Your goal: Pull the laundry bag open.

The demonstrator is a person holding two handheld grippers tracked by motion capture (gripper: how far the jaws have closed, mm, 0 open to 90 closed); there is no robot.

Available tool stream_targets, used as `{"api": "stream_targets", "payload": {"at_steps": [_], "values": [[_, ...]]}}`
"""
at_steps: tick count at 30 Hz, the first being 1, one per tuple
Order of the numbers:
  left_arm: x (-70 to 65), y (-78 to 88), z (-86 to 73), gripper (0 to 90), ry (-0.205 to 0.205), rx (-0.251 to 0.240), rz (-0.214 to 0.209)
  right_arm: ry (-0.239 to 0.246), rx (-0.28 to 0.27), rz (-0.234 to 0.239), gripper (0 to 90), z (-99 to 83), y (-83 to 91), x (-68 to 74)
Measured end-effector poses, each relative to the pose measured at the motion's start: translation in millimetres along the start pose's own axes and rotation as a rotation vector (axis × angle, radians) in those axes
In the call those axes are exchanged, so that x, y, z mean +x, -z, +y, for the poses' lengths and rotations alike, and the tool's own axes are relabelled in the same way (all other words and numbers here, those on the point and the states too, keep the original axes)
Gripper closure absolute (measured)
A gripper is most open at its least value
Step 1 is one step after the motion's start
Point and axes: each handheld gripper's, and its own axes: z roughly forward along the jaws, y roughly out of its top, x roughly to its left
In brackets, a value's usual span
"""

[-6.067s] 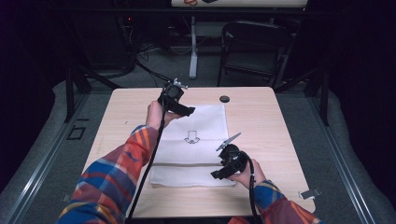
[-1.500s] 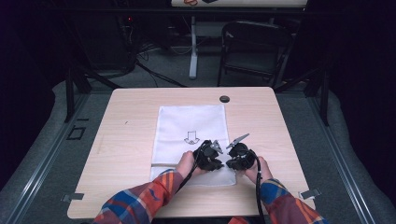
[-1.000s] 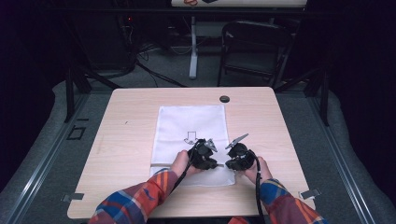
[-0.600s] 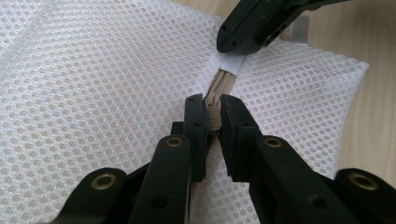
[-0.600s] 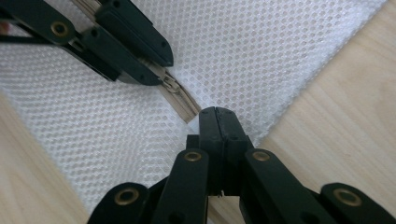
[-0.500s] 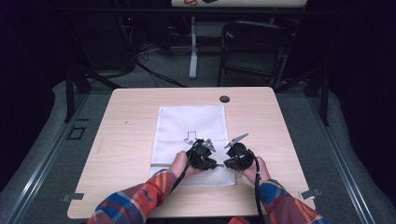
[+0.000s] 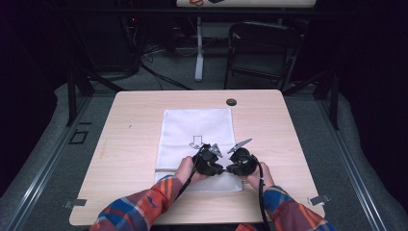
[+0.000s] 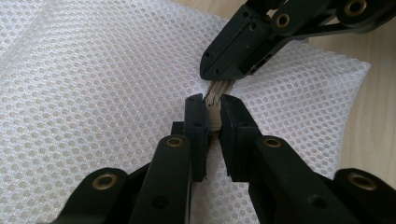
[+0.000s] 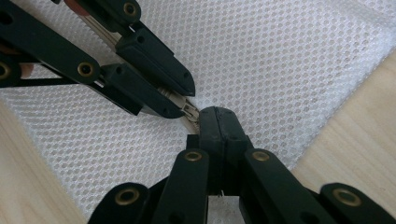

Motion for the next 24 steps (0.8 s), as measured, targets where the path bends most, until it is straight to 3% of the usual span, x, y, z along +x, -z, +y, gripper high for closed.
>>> {"api": "stream_targets", "payload": {"at_steps": [8,24], "values": [[-1.0,1.2,-0.3,82.1,-0.008,0.005,0.015,0.016,0.019,-0.038,90.0,-0.2,0.3,0.9],[5.3,9.4,-6.0,82.1,0.01,0.017,0.012,-0.011,0.028,-0.03,90.0,-0.9,1.3,-1.1]]}}
